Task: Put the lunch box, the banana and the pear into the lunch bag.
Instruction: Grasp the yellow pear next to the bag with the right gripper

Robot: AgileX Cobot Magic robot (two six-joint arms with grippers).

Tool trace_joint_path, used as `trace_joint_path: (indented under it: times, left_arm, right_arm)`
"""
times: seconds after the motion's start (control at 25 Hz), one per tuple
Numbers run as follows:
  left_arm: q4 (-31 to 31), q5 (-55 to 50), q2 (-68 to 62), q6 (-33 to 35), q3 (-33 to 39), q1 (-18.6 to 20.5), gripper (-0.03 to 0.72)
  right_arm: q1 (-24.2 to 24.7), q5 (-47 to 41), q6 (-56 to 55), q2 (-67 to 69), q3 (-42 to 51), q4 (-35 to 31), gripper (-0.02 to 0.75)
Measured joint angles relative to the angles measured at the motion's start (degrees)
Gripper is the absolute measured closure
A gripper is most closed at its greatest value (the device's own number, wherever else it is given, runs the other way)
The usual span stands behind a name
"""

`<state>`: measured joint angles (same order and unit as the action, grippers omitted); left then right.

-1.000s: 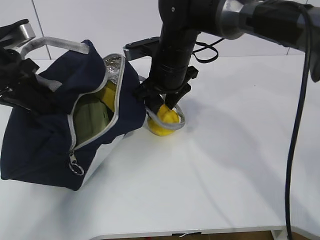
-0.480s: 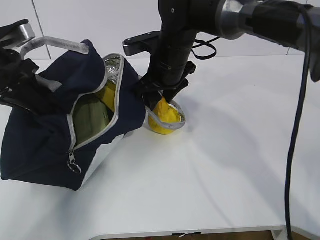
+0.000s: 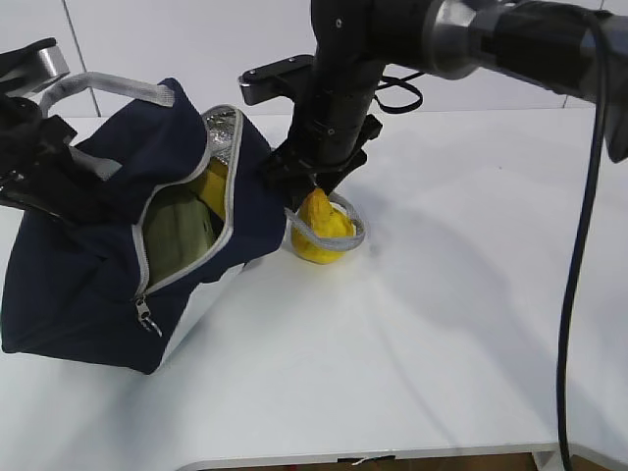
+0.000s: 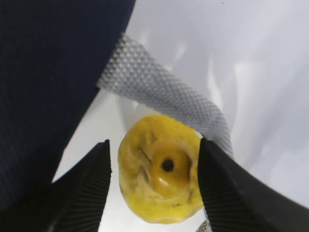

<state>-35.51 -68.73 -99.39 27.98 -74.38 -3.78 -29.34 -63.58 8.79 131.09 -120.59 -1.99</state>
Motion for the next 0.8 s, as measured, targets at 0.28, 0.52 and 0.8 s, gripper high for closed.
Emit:
trace_joint_path:
  times: [0.28,0.52,0.8]
  left_arm:
    - [0.0,0.0,0.0,0.0,0.0,0.0,0.701]
    - [0.0,0.0,0.0,0.0,0.0,0.0,0.701]
    - [0.0,0.0,0.0,0.0,0.0,0.0,0.701]
  right_arm:
    - [0.0,0.2,0.0,0.91,0.0,0.43,0.262]
    - [0.0,-0.27,0.0,0.91,0.0,0.67,0.273]
    - [0.0,-1.64,0.0,1.01,0.0,2.39,0.334]
